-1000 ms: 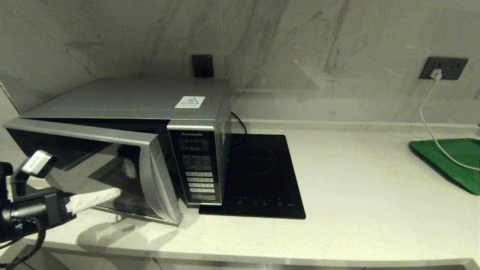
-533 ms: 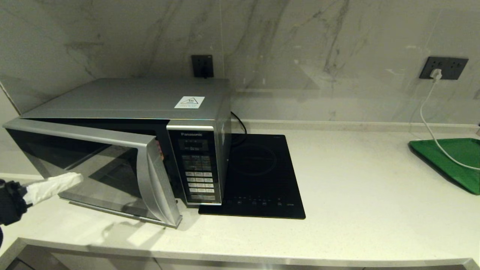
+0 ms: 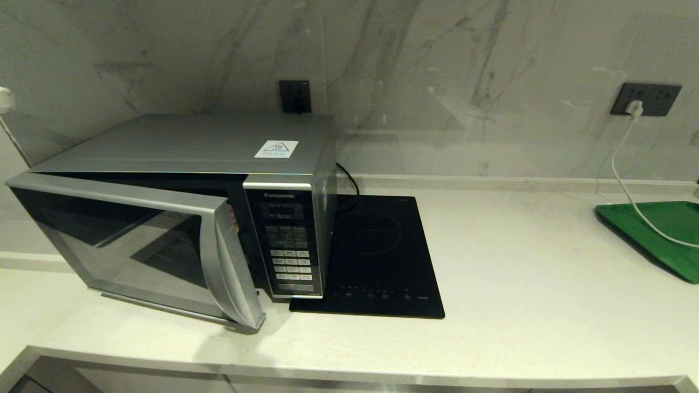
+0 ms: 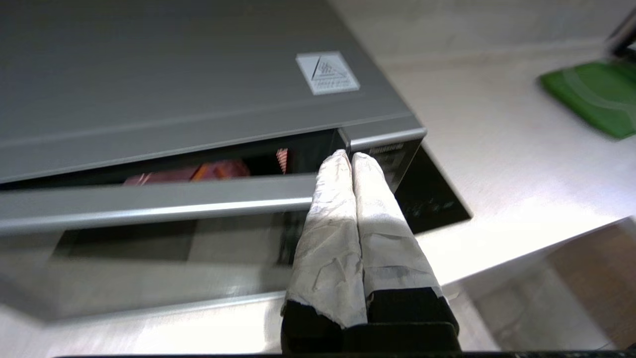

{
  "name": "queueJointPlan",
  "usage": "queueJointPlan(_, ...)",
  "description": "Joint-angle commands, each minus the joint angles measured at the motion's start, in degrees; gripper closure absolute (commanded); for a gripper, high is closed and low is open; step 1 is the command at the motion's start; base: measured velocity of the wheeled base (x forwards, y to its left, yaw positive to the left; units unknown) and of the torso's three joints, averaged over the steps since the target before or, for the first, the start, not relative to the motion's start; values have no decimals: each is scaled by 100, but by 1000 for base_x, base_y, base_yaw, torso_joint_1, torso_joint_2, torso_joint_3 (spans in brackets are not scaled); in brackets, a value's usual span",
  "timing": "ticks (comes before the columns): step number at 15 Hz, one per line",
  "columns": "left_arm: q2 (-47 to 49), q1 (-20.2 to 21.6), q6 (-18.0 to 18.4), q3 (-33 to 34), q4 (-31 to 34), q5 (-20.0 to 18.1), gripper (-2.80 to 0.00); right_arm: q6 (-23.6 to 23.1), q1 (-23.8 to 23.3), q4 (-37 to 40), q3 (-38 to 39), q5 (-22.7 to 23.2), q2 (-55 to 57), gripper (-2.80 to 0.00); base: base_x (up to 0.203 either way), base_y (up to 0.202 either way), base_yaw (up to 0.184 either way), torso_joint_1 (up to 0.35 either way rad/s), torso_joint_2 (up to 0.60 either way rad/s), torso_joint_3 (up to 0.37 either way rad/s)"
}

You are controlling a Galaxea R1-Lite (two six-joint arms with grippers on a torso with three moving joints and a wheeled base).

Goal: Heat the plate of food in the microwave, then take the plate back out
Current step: Open the microwave oven

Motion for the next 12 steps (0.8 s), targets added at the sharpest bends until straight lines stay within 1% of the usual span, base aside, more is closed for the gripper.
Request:
queueJointPlan(1,402,-1783,23,-488,335,3410,0,3,1,9,-4,-1,9,0,0,0,0,0,0,0)
queueJointPlan(2,633,-2300,81,-567,329,4111,0,3,1,9,0,-5,5,0,0,0,0,0,0,0)
queueJointPlan(3,948,-2540,135,-617,318,4479,0,3,1,9,-4,-1,9,0,0,0,0,0,0,0)
queueJointPlan(4,1253,-2596,163,-652,293,4810,0,3,1,9,-4,-1,9,0,0,0,0,0,0,0)
queueJointPlan(5,1504,-2600,158,-680,267,5016,0,3,1,9,4,-1,9,0,0,0,0,0,0,0)
queueJointPlan(8,2088,-2626,-15,-844,99,5148,0,3,1,9,-1,-3,9,0,0,0,0,0,0,0)
queueJointPlan(10,2415,-2631,-124,-1110,59,5162,0,3,1,9,-4,-1,9,0,0,0,0,0,0,0)
queueJointPlan(12,2542,-2724,-172,-1162,53,5135,0,3,1,9,4,-1,9,0,0,0,0,0,0,0)
